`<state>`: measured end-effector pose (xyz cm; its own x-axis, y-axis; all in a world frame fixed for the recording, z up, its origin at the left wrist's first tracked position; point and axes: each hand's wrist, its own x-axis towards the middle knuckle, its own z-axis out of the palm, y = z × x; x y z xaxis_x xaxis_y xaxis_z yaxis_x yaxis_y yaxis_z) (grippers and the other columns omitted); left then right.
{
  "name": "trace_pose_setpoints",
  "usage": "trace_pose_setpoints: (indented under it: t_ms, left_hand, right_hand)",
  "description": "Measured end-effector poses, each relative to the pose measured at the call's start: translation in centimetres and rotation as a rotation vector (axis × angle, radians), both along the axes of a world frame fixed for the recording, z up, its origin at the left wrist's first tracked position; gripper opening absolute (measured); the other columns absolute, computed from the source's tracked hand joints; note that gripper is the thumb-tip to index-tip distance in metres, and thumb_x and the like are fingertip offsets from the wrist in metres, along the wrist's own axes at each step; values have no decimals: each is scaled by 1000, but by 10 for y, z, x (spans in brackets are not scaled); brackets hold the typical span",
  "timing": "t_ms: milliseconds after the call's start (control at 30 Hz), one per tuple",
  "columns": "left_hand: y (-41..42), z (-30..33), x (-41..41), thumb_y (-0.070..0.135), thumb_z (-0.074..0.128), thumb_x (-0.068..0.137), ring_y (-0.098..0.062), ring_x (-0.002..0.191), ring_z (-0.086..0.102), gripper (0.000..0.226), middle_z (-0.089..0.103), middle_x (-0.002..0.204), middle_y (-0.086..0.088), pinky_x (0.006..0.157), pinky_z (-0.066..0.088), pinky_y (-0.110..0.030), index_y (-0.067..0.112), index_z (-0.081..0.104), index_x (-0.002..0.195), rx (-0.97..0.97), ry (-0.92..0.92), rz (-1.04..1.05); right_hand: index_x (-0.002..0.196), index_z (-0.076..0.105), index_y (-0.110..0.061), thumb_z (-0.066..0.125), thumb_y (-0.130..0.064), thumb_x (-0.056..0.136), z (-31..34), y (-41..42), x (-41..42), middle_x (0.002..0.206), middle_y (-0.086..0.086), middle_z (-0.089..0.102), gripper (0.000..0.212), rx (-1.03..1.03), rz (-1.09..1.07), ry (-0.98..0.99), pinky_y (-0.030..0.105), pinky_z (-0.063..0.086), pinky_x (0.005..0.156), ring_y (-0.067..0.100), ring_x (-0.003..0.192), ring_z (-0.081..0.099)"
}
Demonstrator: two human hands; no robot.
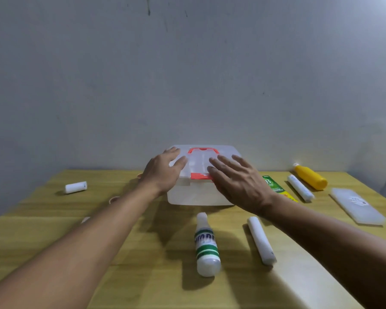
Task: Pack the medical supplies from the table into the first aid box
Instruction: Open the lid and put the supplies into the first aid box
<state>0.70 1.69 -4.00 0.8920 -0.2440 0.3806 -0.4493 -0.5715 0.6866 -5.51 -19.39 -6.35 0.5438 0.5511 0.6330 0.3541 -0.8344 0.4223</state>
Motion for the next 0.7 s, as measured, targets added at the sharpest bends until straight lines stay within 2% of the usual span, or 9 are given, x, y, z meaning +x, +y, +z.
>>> trace_pose_setpoints:
  t_ms: [100, 167, 233, 300, 333, 433, 533, 600, 700]
  left_hand:
    - [1, -1, -1, 46, 40, 96, -21, 146, 26, 63, 29, 157, -3, 120, 19, -37, 10, 35, 147, -254, 93, 9]
    - [4, -1, 1, 50, 36, 90, -31, 138, 38, 67, 41, 150, -11, 116, 29, -46, 3, 42, 138, -404, 165, 65]
    - [5, -4, 4, 40, 33, 92, -33, 113, 54, 49, 60, 122, -15, 97, 41, -42, 0, 55, 110, -471, 139, 126]
    - [5, -8, 2, 26, 33, 97, -24, 87, 51, 28, 57, 90, -6, 77, 38, -35, 7, 51, 86, -479, 63, 173]
    - [4, -10, 0, 24, 33, 98, -23, 86, 50, 27, 55, 87, -5, 76, 38, -35, 7, 50, 86, -447, 42, 176]
    - [3, -21, 2, 47, 29, 97, -26, 114, 54, 46, 58, 121, -6, 98, 43, -43, 14, 53, 118, -171, 9, 61]
    - [-1, -26, -1, 67, 17, 90, -23, 148, 19, 75, 18, 161, 0, 120, 16, -51, 21, 23, 149, 217, 57, 50]
    - [-4, -30, -4, 69, 20, 89, -19, 150, -4, 83, -6, 163, 2, 121, -1, -44, 18, 5, 154, 343, 102, 70]
    - [-7, -33, -8, 70, 25, 87, -19, 149, -11, 91, -14, 162, -2, 122, -5, -42, 14, -2, 153, 417, 56, 83]
  right_hand:
    - [106, 65, -8, 50, -18, 97, 11, 3, -1, 124, 14, 66, 20, 162, 19, 54, 55, 50, 94, 32, 118, 61]
    - [106, 65, -9, 52, -18, 96, 22, 6, 1, 124, 12, 67, 19, 301, 14, 59, 55, 47, 98, 31, 119, 61]
    - [106, 66, -8, 53, -17, 96, 37, 9, 7, 121, 13, 68, 19, 393, -2, 46, 53, 48, 97, 33, 117, 61]
    - [101, 69, -7, 55, -17, 94, 53, 10, 15, 113, 13, 71, 18, 432, 6, 6, 48, 54, 87, 34, 106, 65]
    - [98, 70, -7, 57, -17, 93, 61, 9, 19, 107, 12, 73, 17, 444, 9, -15, 44, 55, 82, 34, 99, 67]
    - [94, 71, -8, 57, -19, 93, 80, 8, 31, 93, 9, 75, 18, 438, -7, -42, 36, 54, 72, 31, 84, 69]
    - [95, 70, -9, 55, -21, 95, 88, 3, 47, 90, 6, 73, 19, 364, -39, -13, 39, 55, 72, 28, 81, 67]
    - [99, 68, -10, 51, -24, 96, 88, -1, 58, 91, 5, 73, 22, 321, -74, 8, 42, 54, 74, 27, 82, 66]
    - [105, 64, -12, 44, -25, 97, 85, -2, 70, 99, 7, 72, 26, 329, -131, 10, 42, 52, 75, 31, 89, 66]
